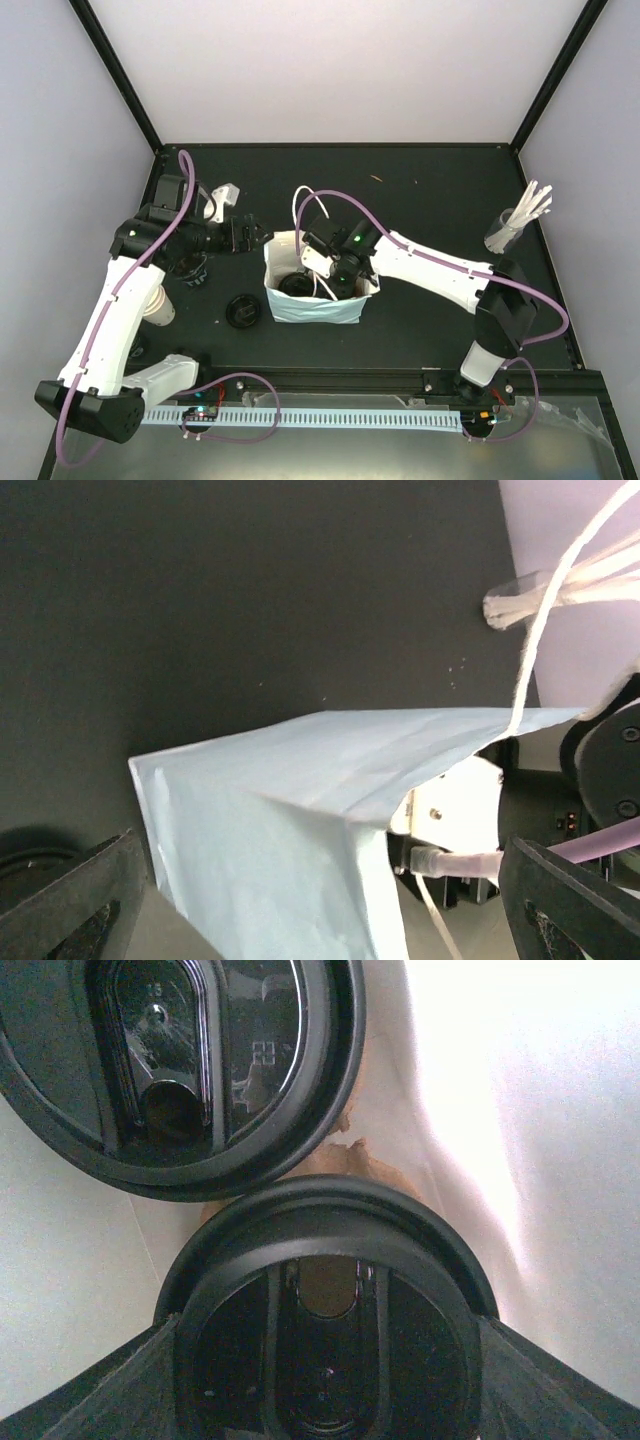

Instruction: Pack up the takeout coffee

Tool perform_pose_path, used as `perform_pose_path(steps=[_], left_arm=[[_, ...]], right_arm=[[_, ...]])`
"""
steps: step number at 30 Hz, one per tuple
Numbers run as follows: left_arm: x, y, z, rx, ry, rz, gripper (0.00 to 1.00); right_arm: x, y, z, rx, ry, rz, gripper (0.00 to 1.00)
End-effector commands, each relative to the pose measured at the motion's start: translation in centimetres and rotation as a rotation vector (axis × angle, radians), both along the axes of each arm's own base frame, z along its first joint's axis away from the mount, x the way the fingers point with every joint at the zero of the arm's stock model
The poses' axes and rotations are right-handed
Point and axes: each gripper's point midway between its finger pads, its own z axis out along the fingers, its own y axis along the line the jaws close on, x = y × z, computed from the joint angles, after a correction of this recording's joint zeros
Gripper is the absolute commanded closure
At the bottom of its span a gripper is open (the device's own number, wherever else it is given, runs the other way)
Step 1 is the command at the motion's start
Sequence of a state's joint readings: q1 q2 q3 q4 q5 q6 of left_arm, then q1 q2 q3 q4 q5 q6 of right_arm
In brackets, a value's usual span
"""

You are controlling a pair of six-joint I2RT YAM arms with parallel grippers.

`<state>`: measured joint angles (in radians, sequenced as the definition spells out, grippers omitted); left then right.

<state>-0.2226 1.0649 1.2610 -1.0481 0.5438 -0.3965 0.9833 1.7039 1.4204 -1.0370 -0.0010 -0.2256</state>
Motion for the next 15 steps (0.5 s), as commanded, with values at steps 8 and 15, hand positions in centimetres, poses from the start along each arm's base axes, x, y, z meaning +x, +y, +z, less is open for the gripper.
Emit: perform_pose_path(steps=[8,15], left_arm=[[-1.7,2.0,0.7,0.026,0.06,0.082,0.01],[-3.7,0.3,1.9,0.063,0.049,-0.043,0.01]], right_arm=[[-0.1,-2.7,-3.8,-0.155,0.009,-0.004,0.61],[0.1,-2.1,-4.1,-0.149,0.012,0.008,0.61]])
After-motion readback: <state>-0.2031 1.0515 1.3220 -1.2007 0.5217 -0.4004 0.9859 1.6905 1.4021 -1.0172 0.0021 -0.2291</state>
